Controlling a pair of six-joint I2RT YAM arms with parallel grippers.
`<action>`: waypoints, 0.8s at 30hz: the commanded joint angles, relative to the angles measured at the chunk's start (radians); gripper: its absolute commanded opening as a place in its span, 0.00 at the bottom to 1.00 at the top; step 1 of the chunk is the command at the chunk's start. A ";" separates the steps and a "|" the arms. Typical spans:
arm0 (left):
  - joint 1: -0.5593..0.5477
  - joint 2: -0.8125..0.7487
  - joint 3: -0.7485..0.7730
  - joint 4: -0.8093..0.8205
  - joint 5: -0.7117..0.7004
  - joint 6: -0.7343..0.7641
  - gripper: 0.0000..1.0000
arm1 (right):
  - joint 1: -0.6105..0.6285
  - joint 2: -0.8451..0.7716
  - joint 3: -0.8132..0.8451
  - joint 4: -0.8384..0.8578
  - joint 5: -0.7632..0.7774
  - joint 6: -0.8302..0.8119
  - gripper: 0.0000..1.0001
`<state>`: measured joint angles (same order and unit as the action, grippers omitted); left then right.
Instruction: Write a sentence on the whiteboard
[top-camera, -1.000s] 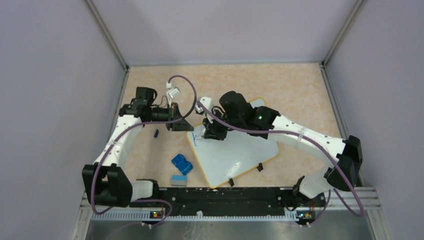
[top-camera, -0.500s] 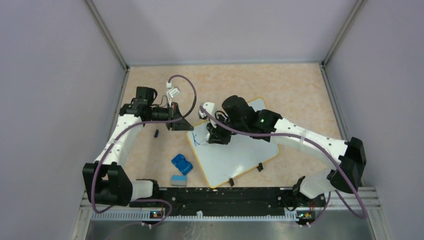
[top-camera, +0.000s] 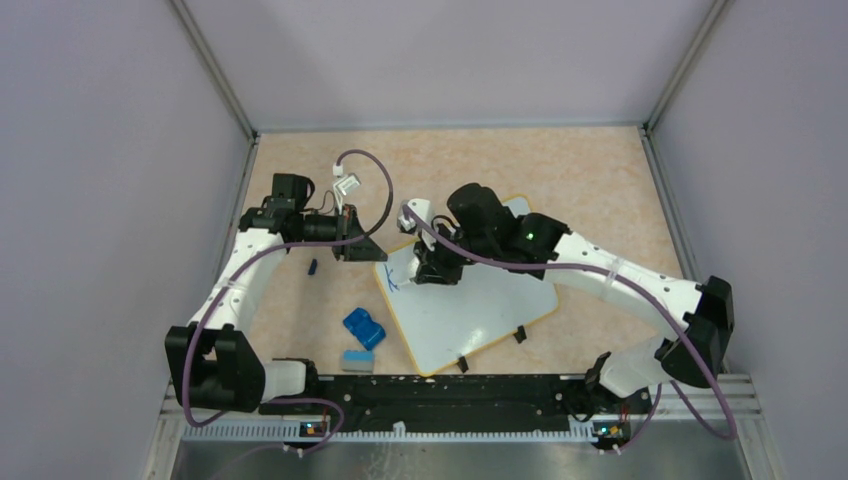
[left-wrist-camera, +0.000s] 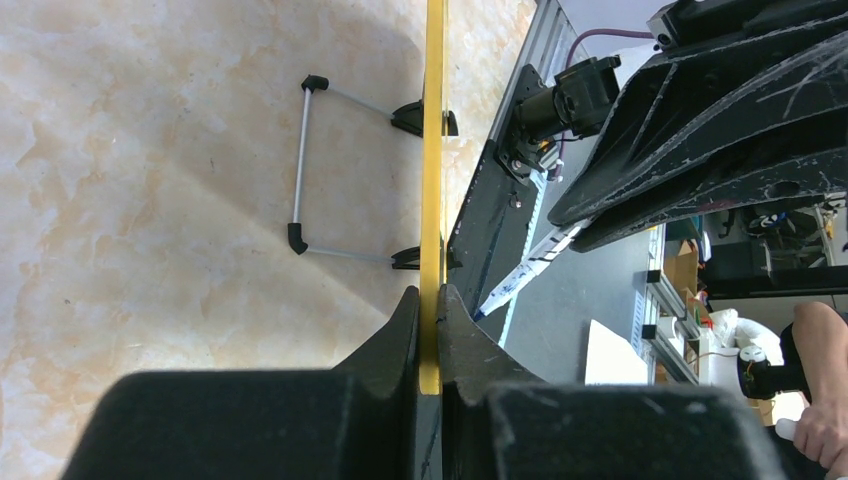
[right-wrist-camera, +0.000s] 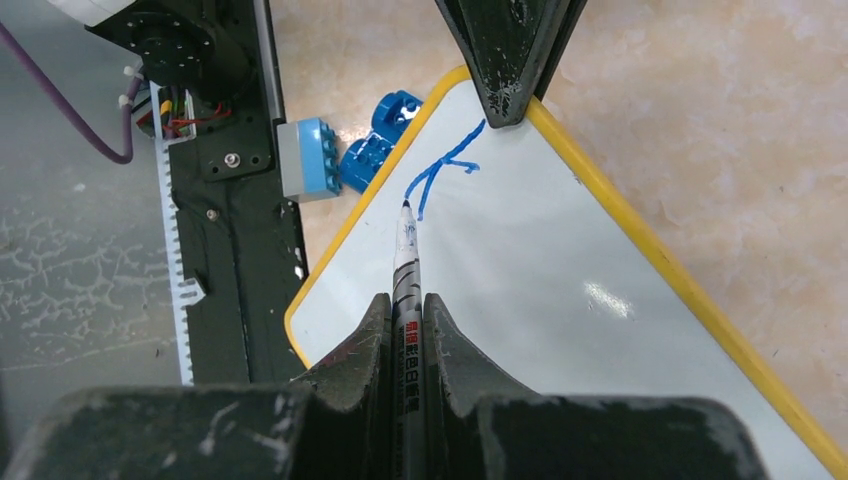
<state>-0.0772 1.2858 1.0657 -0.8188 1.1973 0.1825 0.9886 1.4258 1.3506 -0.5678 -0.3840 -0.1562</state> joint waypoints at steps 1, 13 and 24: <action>-0.004 -0.005 -0.004 0.008 -0.003 0.007 0.00 | -0.014 -0.029 0.035 0.026 0.002 0.008 0.00; -0.004 -0.009 -0.006 0.007 -0.004 0.007 0.00 | -0.034 -0.001 0.049 0.050 0.068 0.022 0.00; -0.005 -0.004 -0.004 0.007 -0.007 0.005 0.00 | -0.070 -0.014 0.039 0.020 0.082 0.001 0.00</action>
<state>-0.0772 1.2858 1.0657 -0.8188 1.1965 0.1825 0.9516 1.4284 1.3510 -0.5625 -0.3229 -0.1459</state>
